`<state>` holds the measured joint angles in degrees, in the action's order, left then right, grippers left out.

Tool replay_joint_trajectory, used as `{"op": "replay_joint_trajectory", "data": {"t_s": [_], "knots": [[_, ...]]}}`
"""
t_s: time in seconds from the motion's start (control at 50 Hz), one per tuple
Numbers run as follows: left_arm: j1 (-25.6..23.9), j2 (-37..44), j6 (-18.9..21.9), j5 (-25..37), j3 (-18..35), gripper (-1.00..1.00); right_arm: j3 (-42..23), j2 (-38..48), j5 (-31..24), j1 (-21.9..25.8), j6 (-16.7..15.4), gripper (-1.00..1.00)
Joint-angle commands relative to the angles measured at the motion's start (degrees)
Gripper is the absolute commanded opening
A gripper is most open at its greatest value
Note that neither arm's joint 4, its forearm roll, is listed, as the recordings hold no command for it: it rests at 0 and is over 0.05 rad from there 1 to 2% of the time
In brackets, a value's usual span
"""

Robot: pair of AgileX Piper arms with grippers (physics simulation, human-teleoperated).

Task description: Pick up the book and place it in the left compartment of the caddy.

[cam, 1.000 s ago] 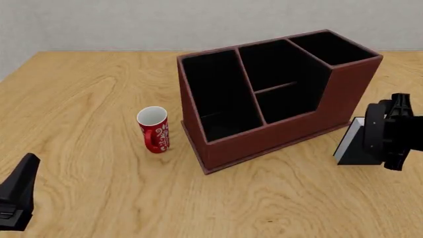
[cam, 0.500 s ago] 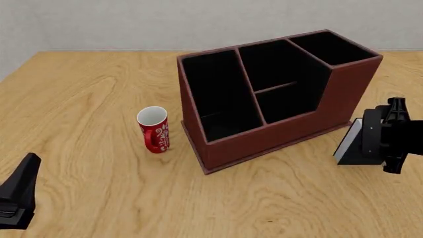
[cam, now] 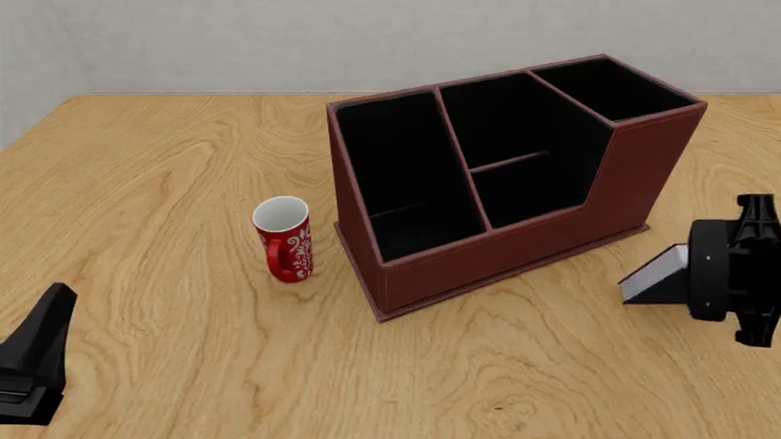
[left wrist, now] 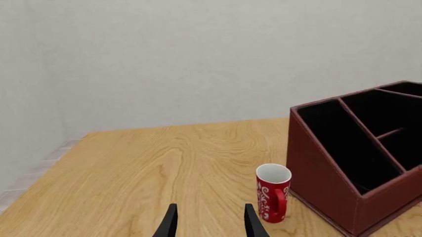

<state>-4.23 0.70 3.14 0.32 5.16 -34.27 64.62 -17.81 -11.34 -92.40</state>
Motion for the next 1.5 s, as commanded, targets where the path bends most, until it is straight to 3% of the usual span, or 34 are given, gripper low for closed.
{"op": "replay_joint_trajectory", "data": {"t_s": [0.02, 0.24, 0.46, 0.58, 0.66, 0.72, 0.76, 0.8, 0.82, 0.84, 0.86, 0.88, 0.94, 1.04, 1.06, 1.08, 1.12, 1.14, 1.16, 1.2, 1.24, 1.26, 1.3, 1.46, 1.5], "knots": [[-0.76, 0.57, 0.20, -0.41, 0.34, 1.00, 1.75, -5.53, -4.52, -0.58, 0.90, -1.00], [-1.67, 0.23, 0.29, 0.18, 0.85, 1.00, 2.81, -13.11, -9.69, -1.45, -0.61, -1.00], [-2.48, 0.03, -0.16, 0.39, 1.37, 1.00, 0.58, -22.82, -20.32, -3.77, -3.18, -1.00], [-2.75, -0.04, -0.72, 0.38, 1.49, 1.00, -2.87, -27.74, -28.75, -5.10, -3.88, -1.00], [-2.89, -0.07, -1.19, -0.02, 1.10, 1.00, -8.75, -30.16, -37.69, -3.03, 0.33, -1.00], [-2.58, 0.10, -1.57, 0.14, 1.18, 1.00, -14.65, -31.37, -44.80, 1.37, 6.55, -1.00], [-2.58, 0.05, -1.67, 0.25, 1.28, 1.00, -15.05, -31.37, -44.36, -0.56, 5.67, -1.00], [-2.51, -0.11, -1.91, 0.63, 1.43, 1.00, -19.59, -32.11, -50.38, 4.29, 10.33, -1.00], [-2.48, -0.17, -1.93, 0.60, 1.46, 1.00, -19.80, -32.47, -50.28, 3.77, 10.14, -1.00], [-2.37, -0.25, -1.90, 0.62, 1.50, 1.00, -21.66, -31.81, -52.00, 5.74, 13.22, -1.00], [-2.36, -0.29, -1.92, 0.64, 1.54, 1.00, -21.27, -32.06, -52.07, 6.24, 13.40, -1.00], [-2.33, -0.43, -1.85, 0.52, 1.56, 1.00, -21.79, -31.50, -52.08, 8.37, 16.98, -1.00], [-2.22, -0.49, -1.74, 0.46, 1.57, 1.00, -22.50, -30.75, -52.08, 9.26, 19.56, -1.00], [-2.05, -0.57, -1.67, 0.03, 1.28, 1.00, -25.13, -28.16, -52.09, 15.54, 29.89, -1.00], [-2.01, -0.59, -1.71, -0.08, 1.23, 1.00, -26.11, -27.23, -52.09, 18.78, 33.74, -1.00], [-1.93, -0.61, -1.82, -0.04, 1.39, 1.00, -26.30, -26.54, -52.09, 17.78, 34.45, -1.00], [-1.53, -0.64, -2.21, -0.01, 1.72, 1.00, -27.82, -25.44, -52.09, 20.93, 38.48, -1.00], [-1.37, -0.64, -2.03, 0.20, 1.92, 1.00, -27.83, -25.42, -52.09, 20.93, 38.48, -1.00], [-1.54, -0.65, -2.14, 0.47, 2.12, 1.00, -29.50, -24.10, -52.09, 24.31, 43.19, -1.00], [-1.07, -0.66, -3.55, 0.80, 2.58, 1.00, -31.05, -23.06, -52.09, 24.23, 44.28, -1.00], [-0.26, -0.63, -3.02, 1.19, 2.57, 1.00, -34.49, -21.26, -52.09, 29.68, 51.16, -1.00], [-0.47, -0.64, -3.08, 1.08, 2.58, 1.00, -34.59, -21.03, -52.09, 28.77, 50.50, -1.00], [-0.08, -0.65, -3.61, 1.41, 2.95, 1.00, -37.76, -19.64, -52.09, 30.71, 54.12, -1.00], [0.52, -0.67, -4.98, 1.78, 3.68, 1.00, -45.92, -15.72, -52.09, 36.32, 63.02, -1.00], [0.80, -0.67, -4.88, 1.87, 3.77, 1.00, -47.90, -14.58, -52.09, 37.98, 66.85, -1.00]]}}
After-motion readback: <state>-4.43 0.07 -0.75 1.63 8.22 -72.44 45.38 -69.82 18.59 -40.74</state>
